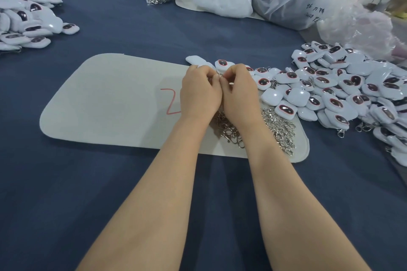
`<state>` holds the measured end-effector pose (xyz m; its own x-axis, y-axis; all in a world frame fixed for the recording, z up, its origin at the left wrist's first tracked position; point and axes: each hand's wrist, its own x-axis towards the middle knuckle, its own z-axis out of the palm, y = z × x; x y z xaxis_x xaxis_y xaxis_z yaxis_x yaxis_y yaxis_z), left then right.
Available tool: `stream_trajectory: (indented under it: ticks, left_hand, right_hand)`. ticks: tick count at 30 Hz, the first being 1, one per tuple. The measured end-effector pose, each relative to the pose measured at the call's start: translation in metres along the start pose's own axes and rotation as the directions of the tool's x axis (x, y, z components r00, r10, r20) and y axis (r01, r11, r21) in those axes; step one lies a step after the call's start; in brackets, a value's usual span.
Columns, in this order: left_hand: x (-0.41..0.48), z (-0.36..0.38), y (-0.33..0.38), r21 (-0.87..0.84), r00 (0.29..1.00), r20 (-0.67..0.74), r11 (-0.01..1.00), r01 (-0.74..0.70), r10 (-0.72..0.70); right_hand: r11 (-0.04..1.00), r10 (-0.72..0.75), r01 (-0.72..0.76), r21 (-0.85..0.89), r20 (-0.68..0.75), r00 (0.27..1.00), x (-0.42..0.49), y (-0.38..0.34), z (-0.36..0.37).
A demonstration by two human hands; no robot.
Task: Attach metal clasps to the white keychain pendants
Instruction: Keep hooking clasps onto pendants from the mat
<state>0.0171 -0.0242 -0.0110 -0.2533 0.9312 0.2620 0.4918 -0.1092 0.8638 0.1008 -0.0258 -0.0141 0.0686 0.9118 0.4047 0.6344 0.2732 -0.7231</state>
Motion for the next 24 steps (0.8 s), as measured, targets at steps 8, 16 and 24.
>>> stream_trajectory:
  ticks: [8, 16, 24]
  left_hand:
    - [-0.001, -0.005, 0.003, -0.160, 0.997, 0.074, 0.987, 0.008, 0.004]
    - [0.000, -0.007, 0.003, -0.334, 0.982, 0.188, 0.938, 0.090, -0.028]
    - [0.003, -0.004, -0.002, -0.191, 0.991, 0.126, 0.982, -0.012, 0.036]
  right_hand:
    - [0.999, 0.049, -0.050, -0.012, -0.108, 0.993, 0.003, 0.005, -0.003]
    - [0.994, 0.082, -0.090, -0.066, -0.114, 0.990, 0.005, 0.011, -0.005]
    - [0.994, 0.057, -0.062, -0.090, -0.061, 0.997, 0.004, 0.008, -0.005]
